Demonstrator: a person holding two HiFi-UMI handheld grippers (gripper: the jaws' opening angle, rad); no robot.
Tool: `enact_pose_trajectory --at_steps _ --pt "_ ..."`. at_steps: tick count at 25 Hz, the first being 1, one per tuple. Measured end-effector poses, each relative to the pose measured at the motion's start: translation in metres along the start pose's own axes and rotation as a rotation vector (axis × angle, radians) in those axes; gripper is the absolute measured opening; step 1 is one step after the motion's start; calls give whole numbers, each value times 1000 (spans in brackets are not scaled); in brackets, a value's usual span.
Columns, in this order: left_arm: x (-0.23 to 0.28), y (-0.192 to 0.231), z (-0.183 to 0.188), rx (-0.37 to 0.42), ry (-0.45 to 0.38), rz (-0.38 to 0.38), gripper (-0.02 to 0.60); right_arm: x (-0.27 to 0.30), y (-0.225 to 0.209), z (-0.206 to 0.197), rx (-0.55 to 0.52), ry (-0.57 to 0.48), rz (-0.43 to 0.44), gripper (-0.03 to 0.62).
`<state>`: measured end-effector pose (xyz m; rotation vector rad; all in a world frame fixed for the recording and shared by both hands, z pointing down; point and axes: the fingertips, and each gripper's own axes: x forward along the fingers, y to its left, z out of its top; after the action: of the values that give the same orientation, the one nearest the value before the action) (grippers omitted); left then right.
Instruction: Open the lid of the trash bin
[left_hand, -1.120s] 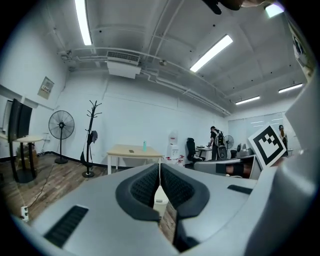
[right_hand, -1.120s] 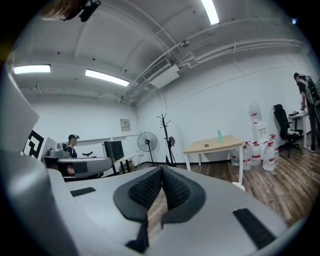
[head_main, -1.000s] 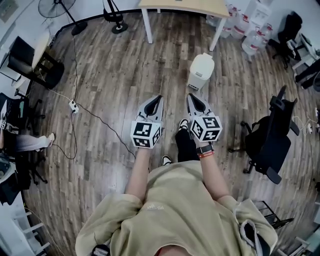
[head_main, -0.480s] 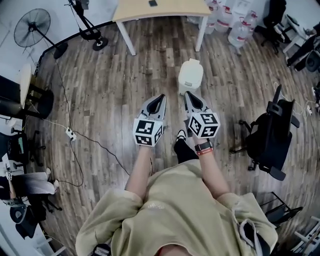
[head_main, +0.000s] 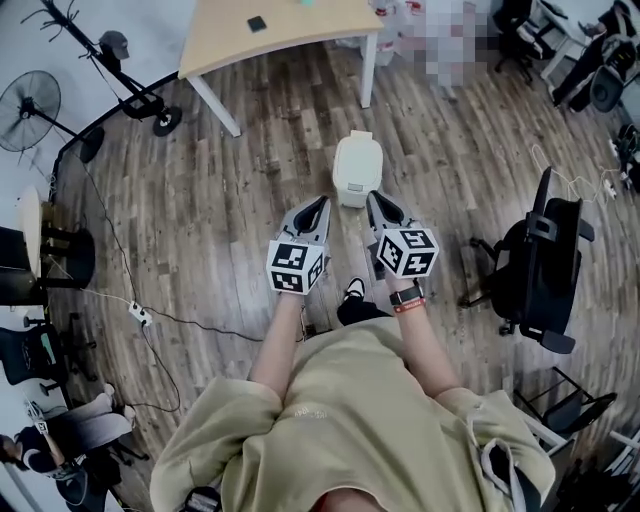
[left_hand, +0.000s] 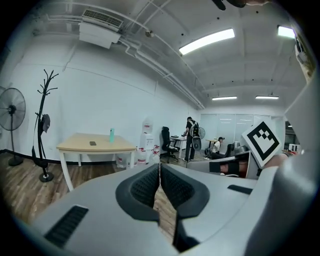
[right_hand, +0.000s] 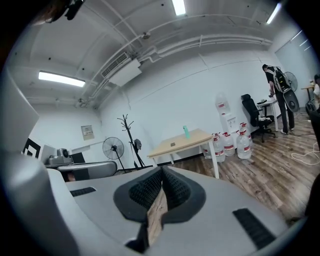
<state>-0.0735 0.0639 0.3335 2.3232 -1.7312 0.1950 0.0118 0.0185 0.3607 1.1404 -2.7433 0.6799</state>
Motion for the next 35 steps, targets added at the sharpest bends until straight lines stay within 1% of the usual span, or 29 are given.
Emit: enact_pose_trajectory --at_steps 3,6,9,13,21,27,32,35 --pt "38 9 9 11 12 -23 28 21 -29 15 37 -19 -26 14" --pt "68 18 8 0 38 -44 29 39 -49 17 58 -9 -40 14" --pt "93 24 -5 1 89 -69 28 53 -62 8 63 16 -51 14" --pt "129 37 -30 -3 153 -101 28 77 -88 -8 95 49 -106 14" --pt "207 68 -86 -13 249 -189 25 135 -143 -51 165 88 -214 14" --pt "265 93 -134 -40 331 -206 25 184 -183 -83 209 134 -242 14" --pt "302 104 -188 -48 415 -219 25 216 -214 -117 229 169 -257 14" --pt "323 111 -219 -64 451 -220 25 232 -236 -138 252 187 -268 14"
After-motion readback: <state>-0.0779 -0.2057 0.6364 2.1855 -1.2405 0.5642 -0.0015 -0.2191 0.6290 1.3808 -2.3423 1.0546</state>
